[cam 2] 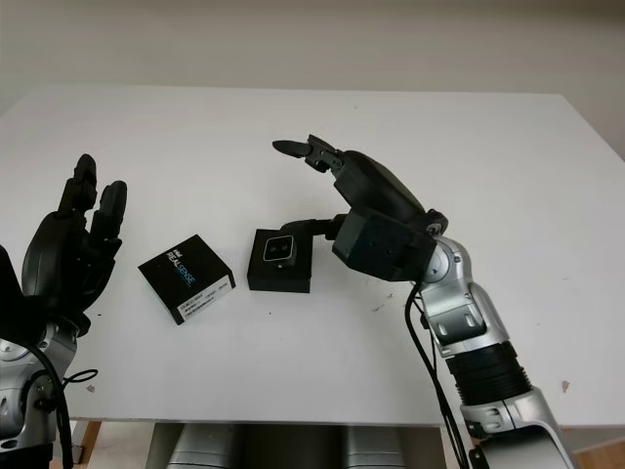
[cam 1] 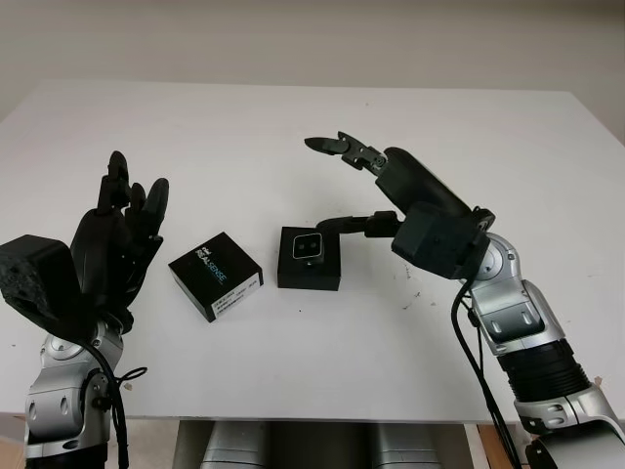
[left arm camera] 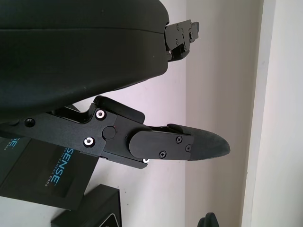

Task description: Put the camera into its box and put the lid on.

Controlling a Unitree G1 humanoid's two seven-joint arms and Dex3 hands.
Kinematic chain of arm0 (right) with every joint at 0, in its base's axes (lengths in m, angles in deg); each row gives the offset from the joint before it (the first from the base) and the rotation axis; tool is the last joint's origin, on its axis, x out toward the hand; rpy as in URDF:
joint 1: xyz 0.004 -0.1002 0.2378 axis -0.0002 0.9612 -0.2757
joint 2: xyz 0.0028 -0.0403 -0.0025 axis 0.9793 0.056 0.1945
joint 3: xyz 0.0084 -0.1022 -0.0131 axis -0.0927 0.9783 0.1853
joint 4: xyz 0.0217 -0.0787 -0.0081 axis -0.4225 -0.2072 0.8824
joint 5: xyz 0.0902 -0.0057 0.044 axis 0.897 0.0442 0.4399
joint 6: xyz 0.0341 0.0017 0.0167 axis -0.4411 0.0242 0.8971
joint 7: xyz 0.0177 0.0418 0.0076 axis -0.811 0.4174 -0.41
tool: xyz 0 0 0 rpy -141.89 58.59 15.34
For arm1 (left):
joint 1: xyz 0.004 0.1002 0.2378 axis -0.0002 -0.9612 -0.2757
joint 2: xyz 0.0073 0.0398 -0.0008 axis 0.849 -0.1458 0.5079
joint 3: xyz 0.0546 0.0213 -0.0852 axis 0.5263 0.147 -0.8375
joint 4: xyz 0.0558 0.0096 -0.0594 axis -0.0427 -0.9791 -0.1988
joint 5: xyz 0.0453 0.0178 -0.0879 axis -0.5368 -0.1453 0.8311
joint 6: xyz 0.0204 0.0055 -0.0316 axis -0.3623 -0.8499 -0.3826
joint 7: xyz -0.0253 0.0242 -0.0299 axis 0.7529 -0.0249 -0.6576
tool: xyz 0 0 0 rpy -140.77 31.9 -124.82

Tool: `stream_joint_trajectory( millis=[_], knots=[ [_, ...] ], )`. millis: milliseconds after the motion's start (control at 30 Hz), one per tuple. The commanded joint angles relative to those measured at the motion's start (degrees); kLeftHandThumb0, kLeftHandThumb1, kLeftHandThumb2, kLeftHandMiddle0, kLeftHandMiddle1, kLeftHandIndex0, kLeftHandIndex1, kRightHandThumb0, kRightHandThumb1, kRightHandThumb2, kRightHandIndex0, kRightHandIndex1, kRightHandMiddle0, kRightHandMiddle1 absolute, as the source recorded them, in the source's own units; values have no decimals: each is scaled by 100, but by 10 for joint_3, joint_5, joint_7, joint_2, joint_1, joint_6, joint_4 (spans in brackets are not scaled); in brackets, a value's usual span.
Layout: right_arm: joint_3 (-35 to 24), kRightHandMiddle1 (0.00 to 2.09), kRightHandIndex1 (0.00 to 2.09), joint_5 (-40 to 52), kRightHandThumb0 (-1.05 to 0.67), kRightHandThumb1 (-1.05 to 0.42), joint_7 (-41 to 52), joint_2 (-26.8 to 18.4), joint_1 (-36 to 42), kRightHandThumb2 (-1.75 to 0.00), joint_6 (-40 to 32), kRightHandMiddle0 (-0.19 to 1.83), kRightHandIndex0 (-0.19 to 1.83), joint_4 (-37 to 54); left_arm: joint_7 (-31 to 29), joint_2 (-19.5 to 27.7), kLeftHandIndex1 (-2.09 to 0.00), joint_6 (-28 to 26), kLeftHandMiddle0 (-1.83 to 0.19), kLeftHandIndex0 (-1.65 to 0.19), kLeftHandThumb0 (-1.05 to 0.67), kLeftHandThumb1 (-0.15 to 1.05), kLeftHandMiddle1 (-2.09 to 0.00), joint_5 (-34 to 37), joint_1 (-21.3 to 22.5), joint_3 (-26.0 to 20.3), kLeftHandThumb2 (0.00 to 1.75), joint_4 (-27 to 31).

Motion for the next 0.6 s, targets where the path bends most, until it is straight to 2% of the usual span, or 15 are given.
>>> stream_joint_trajectory(
  millis=[0,100,167,267,467,567],
  knots=[
    [-4,25,5,0,-54,-88,-1,-3,-3,-6,-3,22,10,21,-1,6,0,7,19,19,-70,105,0,-2,9,-2,31,2],
    [6,22,5,-9,-57,-93,2,-8,10,-7,4,19,10,33,1,6,-1,7,19,19,-71,105,0,-4,8,-1,31,3],
    [33,17,5,-43,-62,-100,13,-32,29,-10,38,13,9,48,1,6,-1,7,19,19,-71,105,-1,-3,7,-3,31,3],
    [67,10,3,-92,-69,-104,20,-62,50,-22,89,7,5,59,-1,7,-2,10,19,19,-71,105,-1,-3,5,-3,31,3],
    [103,6,3,-184,-82,-105,-28,-90,71,-48,177,4,2,38,-3,8,-2,14,19,19,-70,105,-1,-4,4,-4,33,2],
    [117,2,1,-219,-89,-105,-32,-100,74,-63,195,-6,-10,30,-2,7,-2,13,19,19,-70,105,-1,-5,6,-3,33,0]
  ],
)
